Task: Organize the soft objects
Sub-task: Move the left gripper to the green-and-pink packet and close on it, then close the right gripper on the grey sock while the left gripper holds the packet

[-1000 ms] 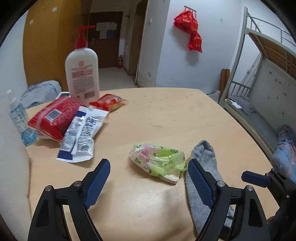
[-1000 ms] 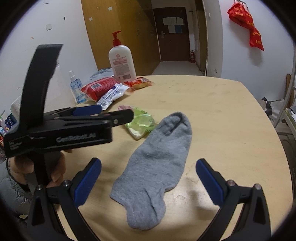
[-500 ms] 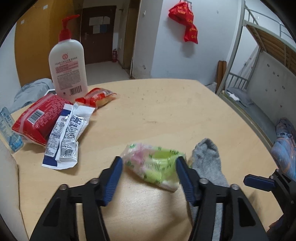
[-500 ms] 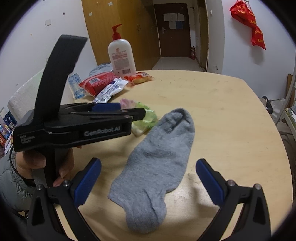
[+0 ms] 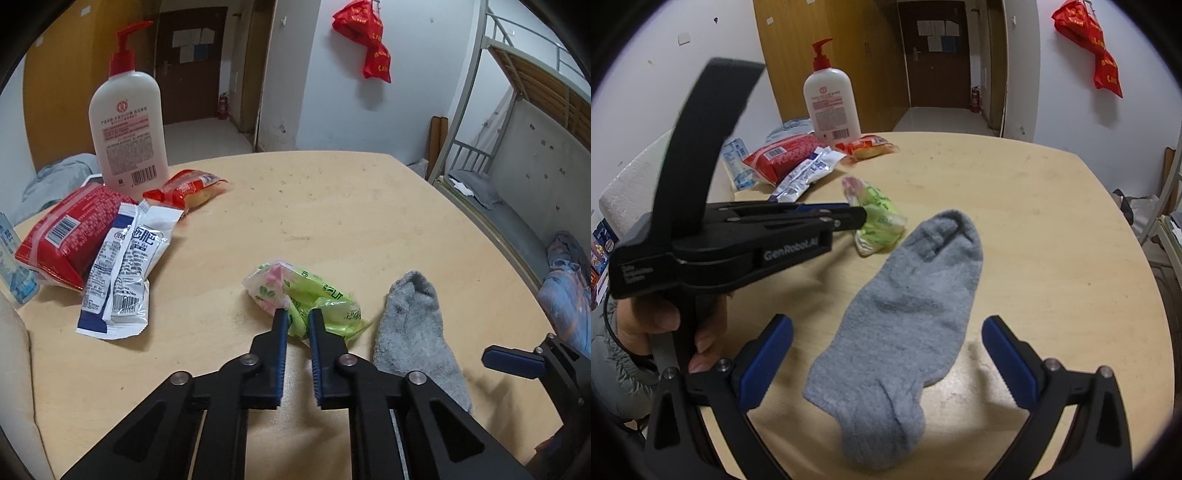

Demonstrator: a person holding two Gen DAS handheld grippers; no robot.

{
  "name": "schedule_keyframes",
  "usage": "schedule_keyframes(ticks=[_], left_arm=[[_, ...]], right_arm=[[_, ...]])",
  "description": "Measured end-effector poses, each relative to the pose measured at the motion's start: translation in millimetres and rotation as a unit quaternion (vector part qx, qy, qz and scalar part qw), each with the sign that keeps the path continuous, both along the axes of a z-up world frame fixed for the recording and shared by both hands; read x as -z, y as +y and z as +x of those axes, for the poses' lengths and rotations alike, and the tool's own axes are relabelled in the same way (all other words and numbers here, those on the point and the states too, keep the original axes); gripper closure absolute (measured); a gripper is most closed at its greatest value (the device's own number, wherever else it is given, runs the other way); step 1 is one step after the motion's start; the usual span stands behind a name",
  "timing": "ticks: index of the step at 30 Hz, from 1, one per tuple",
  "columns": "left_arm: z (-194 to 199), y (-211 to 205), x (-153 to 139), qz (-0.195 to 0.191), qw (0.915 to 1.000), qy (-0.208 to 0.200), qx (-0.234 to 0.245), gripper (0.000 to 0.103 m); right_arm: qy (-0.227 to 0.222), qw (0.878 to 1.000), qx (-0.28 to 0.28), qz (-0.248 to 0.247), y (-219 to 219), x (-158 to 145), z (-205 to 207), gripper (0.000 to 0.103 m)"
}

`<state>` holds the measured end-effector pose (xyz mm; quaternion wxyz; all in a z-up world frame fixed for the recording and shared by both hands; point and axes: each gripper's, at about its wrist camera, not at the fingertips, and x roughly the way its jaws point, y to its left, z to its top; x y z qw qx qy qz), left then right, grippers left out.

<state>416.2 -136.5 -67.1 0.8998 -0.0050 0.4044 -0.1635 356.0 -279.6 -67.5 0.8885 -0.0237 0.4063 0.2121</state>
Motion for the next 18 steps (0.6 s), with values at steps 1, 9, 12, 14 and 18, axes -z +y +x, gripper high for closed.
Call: schedule_keyframes(ticks=[1,9,12,14,18], left_arm=[[-0.8,0.1,-0.8,-0.001,1.0,-0.002,0.001,0.094],[-7.9,4.3,-12.2,-0.005,0.9998,-0.021,0.004,0.102],[-11.6,4.7,-16.8,-0.006,0.9995,-0.029,0.009,0.103],[-14.2,3.6,-18.8,-0.002,0.9993,-0.036,0.014,0.103],[-15.1,3.1,-18.7,-0.005,0.9993,-0.03,0.023,0.103]], right_arm=[[0.002,1.0,0.0,-0.001,0.7,0.9,1.0,0.0],[0.012,0.999,0.011,-0.03,5.7,7.6,7.6,0.013],[0.019,0.999,0.01,-0.05,9.9,11.9,7.8,0.024],[0.019,0.998,0.011,-0.058,11.0,13.1,7.7,0.024],[0.021,0.998,0.01,-0.056,9.7,14.0,6.4,0.025]])
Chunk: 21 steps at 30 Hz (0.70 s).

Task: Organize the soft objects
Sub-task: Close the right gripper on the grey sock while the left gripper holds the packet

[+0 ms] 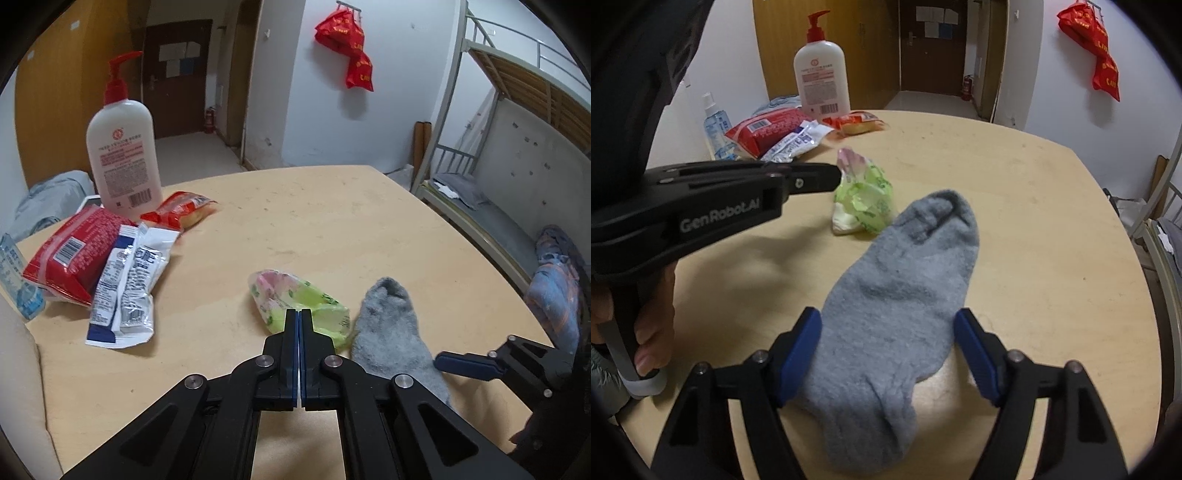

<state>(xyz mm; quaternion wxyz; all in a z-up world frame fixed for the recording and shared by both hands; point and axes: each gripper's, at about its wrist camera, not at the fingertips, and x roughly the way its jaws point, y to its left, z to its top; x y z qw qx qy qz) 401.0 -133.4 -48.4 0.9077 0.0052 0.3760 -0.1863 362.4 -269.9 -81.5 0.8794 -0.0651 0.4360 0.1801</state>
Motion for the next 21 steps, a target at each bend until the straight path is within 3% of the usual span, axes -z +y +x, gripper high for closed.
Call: schedule_keyframes(ticks=[2,7,10,12,21], left_arm=[[-0.4,-0.1,-0.8,-0.002,1.0,0.002,0.005,0.103],[0.5,2.2,-1.2,-0.005,1.0,0.003,0.0,0.103],[-1.1,0.4,-1.1,-0.002,1.0,0.0,0.003,0.103],[-2.2,-1.3,-0.8,0.002,1.0,-0.002,0.005,0.103],[3.2,-5.8,4.2,0.023,0.9995,0.019,-0.01,0.097]], right_arm=[[-0.001,1.0,-0.001,-0.005,0.7,0.6,-0.3,0.025],[-0.005,1.0,-0.011,-0.019,4.3,-1.1,-2.9,0.04],[-0.005,0.999,-0.029,-0.019,8.2,-2.5,-5.2,0.056],[-0.007,0.999,-0.032,-0.013,6.6,-3.3,-6.3,0.081],[-0.006,0.999,-0.029,0.018,-11.6,-2.7,-13.0,0.082]])
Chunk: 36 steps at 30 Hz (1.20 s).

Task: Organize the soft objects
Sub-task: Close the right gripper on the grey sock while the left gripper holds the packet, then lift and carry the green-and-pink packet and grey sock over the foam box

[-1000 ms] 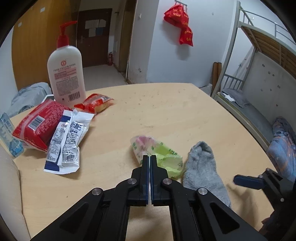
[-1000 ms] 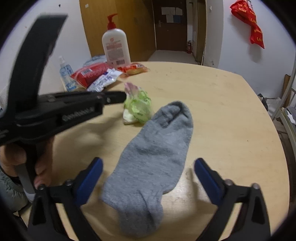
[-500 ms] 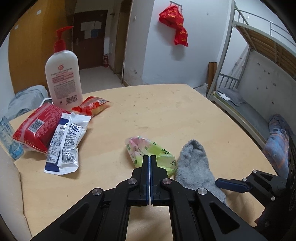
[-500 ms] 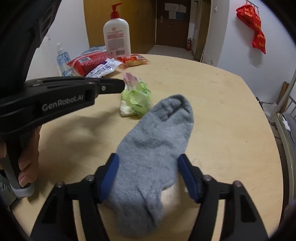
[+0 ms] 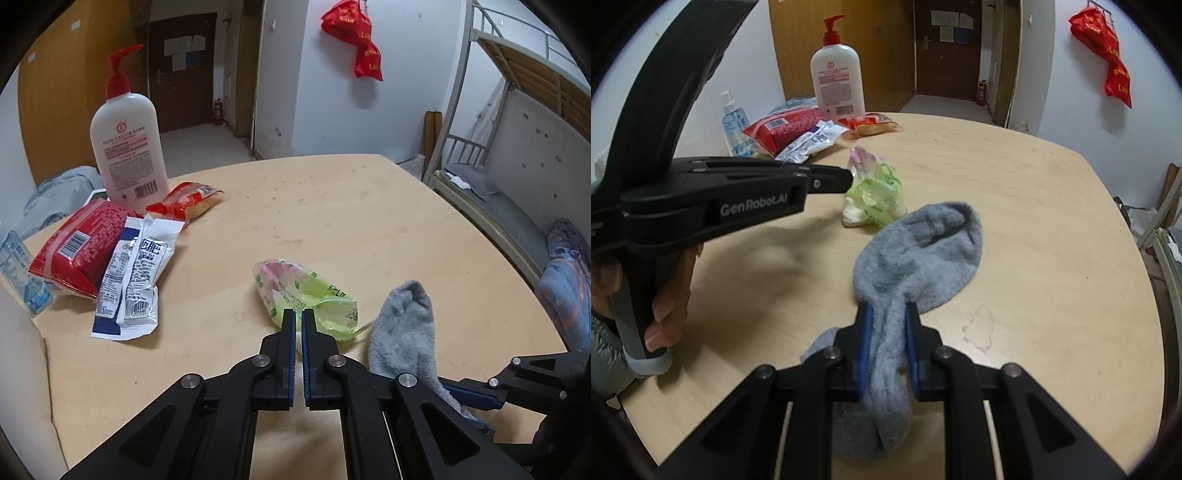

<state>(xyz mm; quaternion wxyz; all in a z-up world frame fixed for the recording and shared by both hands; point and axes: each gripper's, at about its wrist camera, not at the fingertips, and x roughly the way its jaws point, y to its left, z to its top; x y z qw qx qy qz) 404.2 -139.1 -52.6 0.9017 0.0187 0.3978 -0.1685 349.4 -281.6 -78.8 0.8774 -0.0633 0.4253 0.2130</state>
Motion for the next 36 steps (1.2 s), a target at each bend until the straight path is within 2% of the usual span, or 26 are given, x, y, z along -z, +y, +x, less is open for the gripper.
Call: schedule_keyframes(ticks=[3,4,5,7,10,14,16,19,21,23,26,36], left_arm=[[0.3,-0.5,-0.3,0.007,0.9999,-0.002,-0.009,0.069],[0.9,-0.7,0.2,0.006,0.9999,-0.002,-0.011,0.055],[1.4,-1.1,0.6,0.005,0.9999,-0.001,-0.013,0.049],[0.7,-1.7,-0.6,0.001,0.9998,-0.004,-0.018,0.044],[0.3,-4.7,-3.4,0.001,0.9997,-0.016,-0.021,0.044],[9.2,-13.3,3.5,0.013,0.9997,-0.001,-0.023,0.044],[14.5,-17.5,8.1,0.023,0.9994,0.008,-0.024,0.048],[19.8,-18.5,13.3,0.023,0.9991,0.021,-0.028,0.061],[20.0,-20.4,14.4,0.031,0.9989,0.019,-0.03,0.083],[19.9,-21.6,14.1,0.034,0.9989,0.016,-0.028,0.097],[20.8,-19.9,15.6,0.028,0.9991,0.024,-0.022,0.099],[0.2,-24.8,-5.4,0.025,0.9996,-0.012,-0.006,0.1]], right_arm=[[0.002,1.0,0.005,0.007,-3.6,0.0,0.2,0.082],[0.002,1.0,0.006,0.01,-4.4,0.4,0.8,0.082],[0.001,1.0,0.007,0.012,-4.6,0.5,0.5,0.082],[0.001,1.0,0.008,0.014,-4.1,0.7,0.8,0.082],[0.001,1.0,0.008,0.016,-4.8,0.7,0.1,0.082],[0.001,1.0,0.008,0.021,-6.7,1.0,-0.5,0.082],[0.001,1.0,0.008,0.023,-8.1,0.9,-1.2,0.082],[0.001,0.999,0.005,0.032,-9.8,0.3,-2.5,0.084],[-0.006,0.999,0.006,0.037,-12.4,-2.4,-4.5,0.085],[-0.01,0.999,0.01,0.042,-16.2,-5.3,-7.0,0.085],[-0.011,0.999,0.019,0.045,-21.6,-7.7,-10.0,0.085],[-0.032,0.998,0.031,0.054,-24.9,-22.2,-21.3,0.085]])
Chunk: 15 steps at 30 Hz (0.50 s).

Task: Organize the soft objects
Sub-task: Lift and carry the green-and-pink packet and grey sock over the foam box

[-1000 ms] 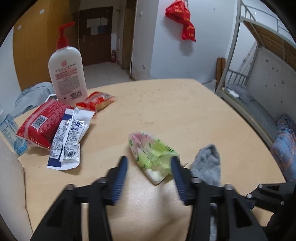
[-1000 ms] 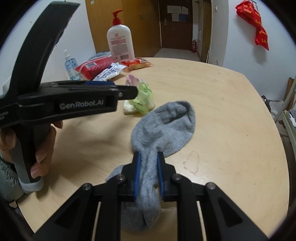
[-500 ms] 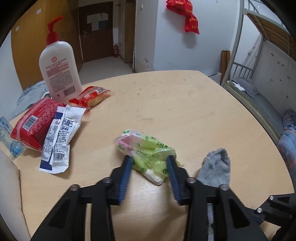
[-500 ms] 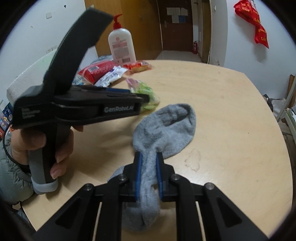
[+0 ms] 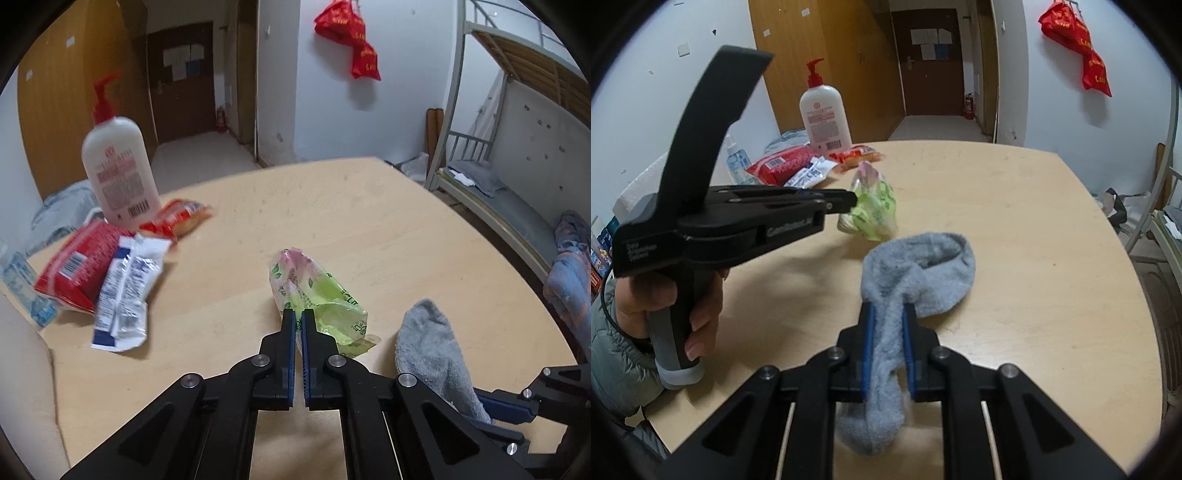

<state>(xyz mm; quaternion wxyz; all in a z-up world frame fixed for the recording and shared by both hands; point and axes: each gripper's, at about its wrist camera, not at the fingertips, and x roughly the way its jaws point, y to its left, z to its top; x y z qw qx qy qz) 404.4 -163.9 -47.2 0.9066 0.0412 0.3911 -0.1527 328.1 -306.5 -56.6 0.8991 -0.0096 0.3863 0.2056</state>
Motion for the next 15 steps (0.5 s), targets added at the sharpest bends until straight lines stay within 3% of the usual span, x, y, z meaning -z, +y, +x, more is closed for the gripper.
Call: schedule_keyframes(ticks=[11,15], left_arm=[[-32.1,10.0,-38.1,-0.001,0.9986,-0.051,-0.012,0.1],[-47.6,19.0,-49.7,-0.005,0.9979,-0.061,-0.02,0.1]], right_arm=[[-0.03,0.999,0.008,0.013,-6.5,-18.7,-27.5,0.085],[-0.038,0.999,0.003,0.018,-9.4,-23.3,-36.6,0.096]])
